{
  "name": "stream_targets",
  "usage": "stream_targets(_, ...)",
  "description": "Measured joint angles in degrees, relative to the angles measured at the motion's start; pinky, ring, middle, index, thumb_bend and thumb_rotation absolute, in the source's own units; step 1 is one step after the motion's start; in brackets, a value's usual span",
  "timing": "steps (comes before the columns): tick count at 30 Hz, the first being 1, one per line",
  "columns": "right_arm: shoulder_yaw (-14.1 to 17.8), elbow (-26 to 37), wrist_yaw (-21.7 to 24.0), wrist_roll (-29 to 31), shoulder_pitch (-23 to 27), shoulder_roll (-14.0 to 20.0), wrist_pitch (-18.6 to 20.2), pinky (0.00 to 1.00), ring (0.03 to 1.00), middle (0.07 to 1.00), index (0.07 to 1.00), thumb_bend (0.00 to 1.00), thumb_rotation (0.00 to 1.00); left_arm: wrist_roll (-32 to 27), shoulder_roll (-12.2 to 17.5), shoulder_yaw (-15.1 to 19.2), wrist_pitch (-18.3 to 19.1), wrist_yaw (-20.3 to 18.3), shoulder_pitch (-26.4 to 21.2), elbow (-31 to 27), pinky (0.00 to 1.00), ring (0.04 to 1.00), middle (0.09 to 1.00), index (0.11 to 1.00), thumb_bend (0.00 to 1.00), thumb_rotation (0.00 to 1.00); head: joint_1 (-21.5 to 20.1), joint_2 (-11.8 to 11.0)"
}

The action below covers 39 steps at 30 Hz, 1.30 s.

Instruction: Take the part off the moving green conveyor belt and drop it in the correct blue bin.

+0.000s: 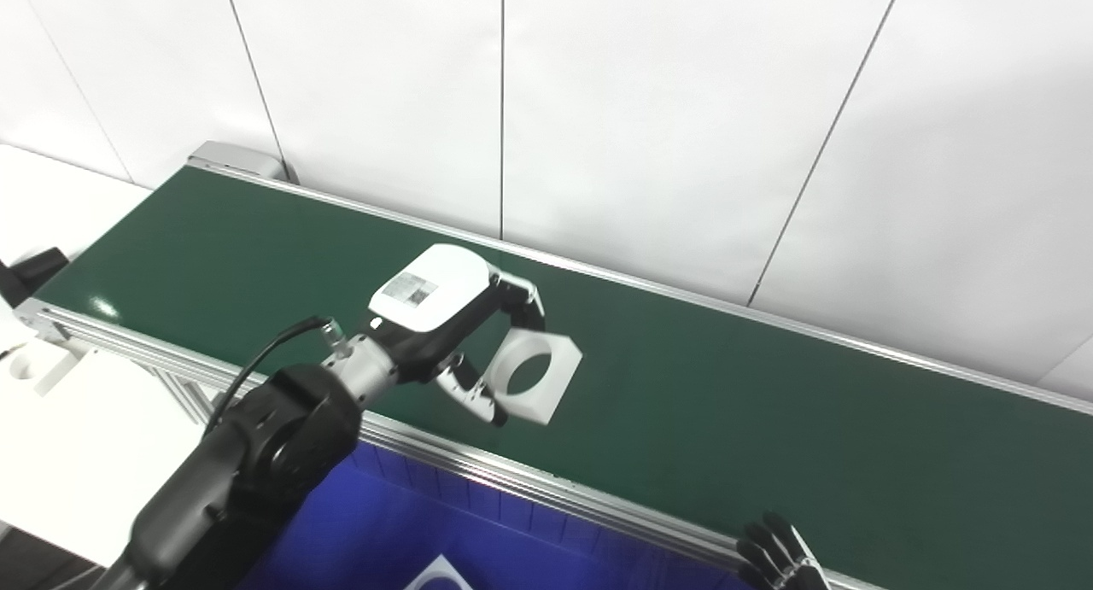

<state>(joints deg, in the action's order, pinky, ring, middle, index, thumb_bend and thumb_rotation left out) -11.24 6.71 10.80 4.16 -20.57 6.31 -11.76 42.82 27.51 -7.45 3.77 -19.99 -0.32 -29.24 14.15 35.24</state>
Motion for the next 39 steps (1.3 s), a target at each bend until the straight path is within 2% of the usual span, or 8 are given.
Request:
stream_targets(2, -0.03, 0.39, -0.04, -0.29, -0.05, 0.02, 0.01, 0.84, 0.868, 0.881, 0.921, 0.63, 0.27, -0.84, 0.03, 0.66, 0.0, -0.91, 2.0, -1.22, 0.79, 0.663, 0.533, 0.467, 0.52, 0.0, 0.0, 0.53)
stream_targets(8, -0.03, 1.74, -0.04, -0.61, -0.04, 0.02, 0.06, 0.84, 0.869, 0.882, 0.924, 0.62, 0.26, -2.38, -0.08, 2.74, -0.13, -1.3, 9.01, -4.36, 0.69, 0.628, 0.555, 0.461, 0.51, 0.0, 0.44, 1.85)
stream_targets(15, -0.01, 3.19, -0.04, -0.44, -0.04, 0.2, 0.52, 0.84, 0.869, 0.883, 0.926, 0.62, 0.25, -3.11, -0.44, 4.21, -0.18, -1.37, 14.1, -6.17, 0.76, 0.611, 0.544, 0.466, 0.52, 0.0, 1.49, 4.22)
stream_targets(27, 0.46, 5.99, -0.02, 0.78, 0.18, 0.9, 3.14, 0.85, 0.876, 0.891, 0.928, 0.61, 0.26, -2.8, -2.48, 4.85, 0.28, -2.58, 16.91, -7.63, 0.78, 0.616, 0.512, 0.476, 0.52, 0.0, 3.87, 8.27)
stream_targets(28, 0.53, 6.07, -0.02, 0.89, 0.18, 0.96, 3.27, 0.85, 0.874, 0.889, 0.928, 0.61, 0.26, -2.73, -2.57, 4.87, 0.4, -2.68, 17.19, -7.52, 0.73, 0.595, 0.504, 0.479, 0.52, 0.0, 4.22, 9.4)
stream_targets(30, 0.76, 6.33, -0.03, 1.24, 0.23, 1.09, 3.55, 0.85, 0.869, 0.884, 0.925, 0.61, 0.28, -2.66, -2.81, 4.94, 0.64, -2.74, 17.54, -6.95, 0.66, 0.567, 0.494, 0.483, 0.52, 0.0, 4.31, 9.58)
stream_targets(32, 1.11, 7.14, -0.03, 1.38, 0.39, 1.24, 4.33, 0.83, 0.861, 0.876, 0.919, 0.61, 0.29, -2.28, -3.16, 4.94, 1.4, -3.18, 17.71, -6.14, 0.62, 0.563, 0.487, 0.485, 0.52, 0.0, 5.09, 12.21)
stream_targets(39, 2.13, 7.49, -0.03, 2.94, 1.43, 1.62, 4.52, 0.82, 0.854, 0.869, 0.911, 0.64, 0.35, -2.17, -4.28, 4.75, 2.31, -3.6, 17.77, -3.0, 0.61, 0.539, 0.486, 0.485, 0.52, 0.0, 6.5, 15.73)
